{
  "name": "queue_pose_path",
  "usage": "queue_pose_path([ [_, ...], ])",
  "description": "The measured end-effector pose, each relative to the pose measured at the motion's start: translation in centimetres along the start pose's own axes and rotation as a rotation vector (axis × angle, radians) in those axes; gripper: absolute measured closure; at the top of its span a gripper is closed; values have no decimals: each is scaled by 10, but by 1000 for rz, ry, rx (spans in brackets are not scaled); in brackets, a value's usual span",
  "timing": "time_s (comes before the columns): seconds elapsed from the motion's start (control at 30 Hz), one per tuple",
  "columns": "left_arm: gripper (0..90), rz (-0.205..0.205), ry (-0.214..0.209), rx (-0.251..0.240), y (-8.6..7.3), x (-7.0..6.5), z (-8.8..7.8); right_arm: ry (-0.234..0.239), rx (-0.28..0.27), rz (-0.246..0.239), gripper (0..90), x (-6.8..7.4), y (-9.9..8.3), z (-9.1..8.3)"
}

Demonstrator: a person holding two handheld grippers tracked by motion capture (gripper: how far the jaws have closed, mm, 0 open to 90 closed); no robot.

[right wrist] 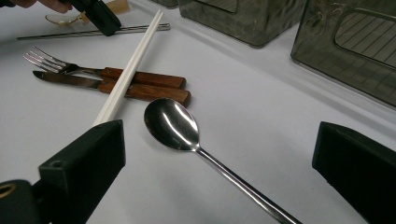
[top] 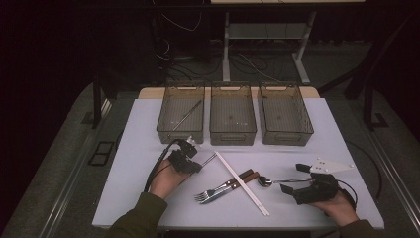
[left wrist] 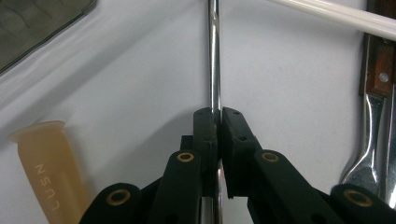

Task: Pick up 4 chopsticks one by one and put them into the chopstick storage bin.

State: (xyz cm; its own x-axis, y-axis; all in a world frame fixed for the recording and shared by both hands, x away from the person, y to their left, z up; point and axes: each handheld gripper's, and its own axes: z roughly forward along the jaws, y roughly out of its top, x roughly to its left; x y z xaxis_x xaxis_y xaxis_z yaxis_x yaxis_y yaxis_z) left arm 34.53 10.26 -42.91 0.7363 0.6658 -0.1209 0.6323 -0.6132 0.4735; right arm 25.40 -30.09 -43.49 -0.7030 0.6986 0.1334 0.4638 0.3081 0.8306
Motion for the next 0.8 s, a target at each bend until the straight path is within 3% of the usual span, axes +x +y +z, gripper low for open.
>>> queue_pose_path([
  [0.13, 852, 0, -3, 2, 0, 1, -2, -1, -1, -1, 28, 0, 0, 0],
  [0.33, 852, -36, 7, -6, -4, 8, -10, -1, 0, -2, 28, 0, 0, 0],
  [0.5, 852, -51, 10, -46, -6, 15, -21, -1, 0, -2, 28, 0, 0, 0],
  [0.67, 852, -79, -3, -128, -6, 18, -41, -3, 0, -4, 28, 0, 0, 0],
  [0.8, 851, -78, -5, -169, -6, 18, -51, -2, 1, -3, 28, 0, 0, 0],
])
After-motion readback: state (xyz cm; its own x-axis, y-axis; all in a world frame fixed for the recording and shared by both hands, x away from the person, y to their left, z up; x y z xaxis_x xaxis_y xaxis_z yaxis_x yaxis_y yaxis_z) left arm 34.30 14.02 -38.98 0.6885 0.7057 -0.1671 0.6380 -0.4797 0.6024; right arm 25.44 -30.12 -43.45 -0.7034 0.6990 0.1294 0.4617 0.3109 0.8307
